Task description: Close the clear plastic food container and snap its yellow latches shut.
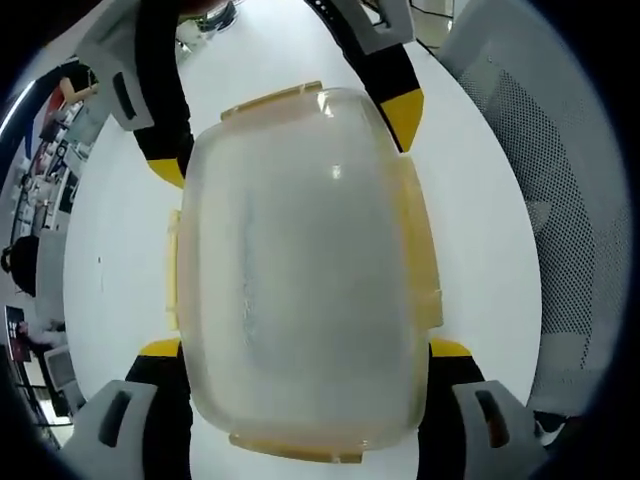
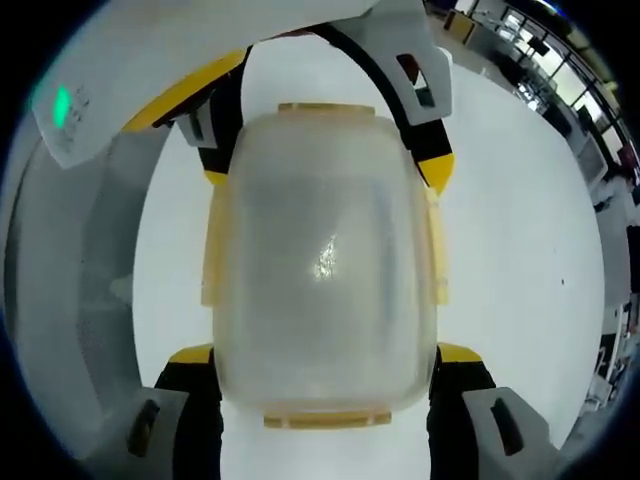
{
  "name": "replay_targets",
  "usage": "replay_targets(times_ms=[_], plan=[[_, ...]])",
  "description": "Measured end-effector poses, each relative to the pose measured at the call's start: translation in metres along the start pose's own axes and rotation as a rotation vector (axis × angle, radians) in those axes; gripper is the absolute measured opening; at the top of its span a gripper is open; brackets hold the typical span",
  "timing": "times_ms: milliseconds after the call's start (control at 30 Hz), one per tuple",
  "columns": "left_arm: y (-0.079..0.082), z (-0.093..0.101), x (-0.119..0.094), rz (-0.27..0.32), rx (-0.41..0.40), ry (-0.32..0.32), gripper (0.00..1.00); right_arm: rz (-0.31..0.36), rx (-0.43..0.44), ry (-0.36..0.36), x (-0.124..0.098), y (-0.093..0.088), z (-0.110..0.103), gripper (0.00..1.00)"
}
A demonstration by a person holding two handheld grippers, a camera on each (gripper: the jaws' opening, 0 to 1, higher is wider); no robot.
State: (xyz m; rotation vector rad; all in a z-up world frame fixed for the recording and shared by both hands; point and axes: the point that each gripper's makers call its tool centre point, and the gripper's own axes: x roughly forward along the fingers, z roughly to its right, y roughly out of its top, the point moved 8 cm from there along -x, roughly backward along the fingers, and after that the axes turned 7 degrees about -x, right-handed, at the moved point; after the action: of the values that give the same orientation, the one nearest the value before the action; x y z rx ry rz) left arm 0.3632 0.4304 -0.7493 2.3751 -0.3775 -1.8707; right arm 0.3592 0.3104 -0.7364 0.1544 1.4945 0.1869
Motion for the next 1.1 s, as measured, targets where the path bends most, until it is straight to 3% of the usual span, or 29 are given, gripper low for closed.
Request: replay_targets(times_ms=[633, 1100], plan=[[0.002, -0.005, 0.001, 0.002, -0.021, 0.003, 0.95, 0.007, -0.001, -0.002, -0.001, -0.003, 0.005, 0.85], [0.004, -0.021, 0.006, 0.008, -0.017, 0.003, 0.95, 0.009, 0.011, -0.005, -0.001, -0.007, 0.020, 0.85]])
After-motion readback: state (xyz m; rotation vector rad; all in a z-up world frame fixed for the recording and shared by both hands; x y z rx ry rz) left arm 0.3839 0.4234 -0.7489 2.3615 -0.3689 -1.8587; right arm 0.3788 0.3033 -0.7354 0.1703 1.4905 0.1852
